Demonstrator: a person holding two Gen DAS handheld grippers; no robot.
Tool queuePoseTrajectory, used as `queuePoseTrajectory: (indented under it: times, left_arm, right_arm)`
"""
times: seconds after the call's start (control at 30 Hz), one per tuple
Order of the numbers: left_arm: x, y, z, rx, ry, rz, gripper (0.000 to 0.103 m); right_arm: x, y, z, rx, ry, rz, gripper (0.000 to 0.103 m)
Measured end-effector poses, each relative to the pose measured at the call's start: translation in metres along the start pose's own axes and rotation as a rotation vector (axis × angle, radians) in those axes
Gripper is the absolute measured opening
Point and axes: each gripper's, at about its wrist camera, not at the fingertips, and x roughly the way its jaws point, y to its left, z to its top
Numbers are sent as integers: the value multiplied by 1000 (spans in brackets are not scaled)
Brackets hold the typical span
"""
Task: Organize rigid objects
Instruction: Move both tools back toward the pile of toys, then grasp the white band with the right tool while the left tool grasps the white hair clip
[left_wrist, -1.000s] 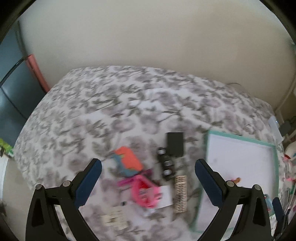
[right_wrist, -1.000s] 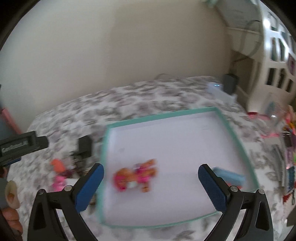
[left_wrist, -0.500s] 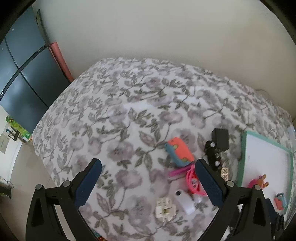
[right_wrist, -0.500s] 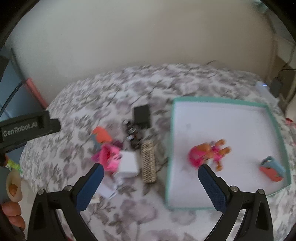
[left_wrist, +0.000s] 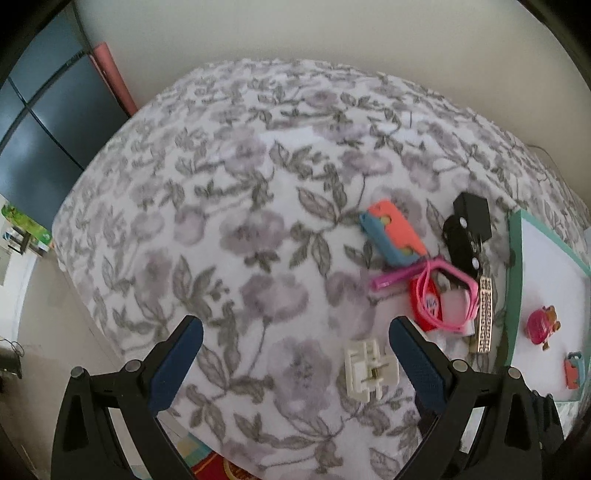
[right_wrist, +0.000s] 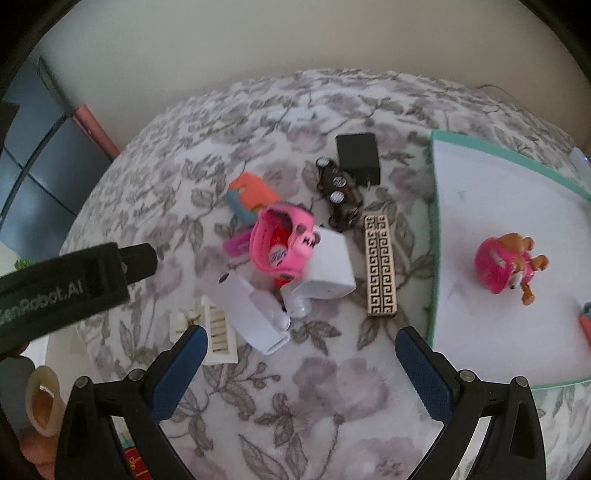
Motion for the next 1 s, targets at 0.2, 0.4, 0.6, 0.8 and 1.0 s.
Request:
queuePoseTrajectory:
  times: [0.2,0.4,0.6,0.8,1.0]
  left_arm:
    - [12,-3,-11,-14,42,-33,101]
    - [23,2,-15,-50,84,-72,101]
    - [25,-1,-16,-47,88,-91,101]
    - [29,-7,-20,-27,100,-100,101]
    - [31,-16,-24,1,103,-106,101]
  right_arm:
    - [8,7,-2,-31,9,6,91]
    - [12,14,0,-57,1,30,68]
    - [17,19,0,-73,20,60,41]
    - [14,19,0,-81,20,74,30]
    - [11,13,-1,-71,25,65,25]
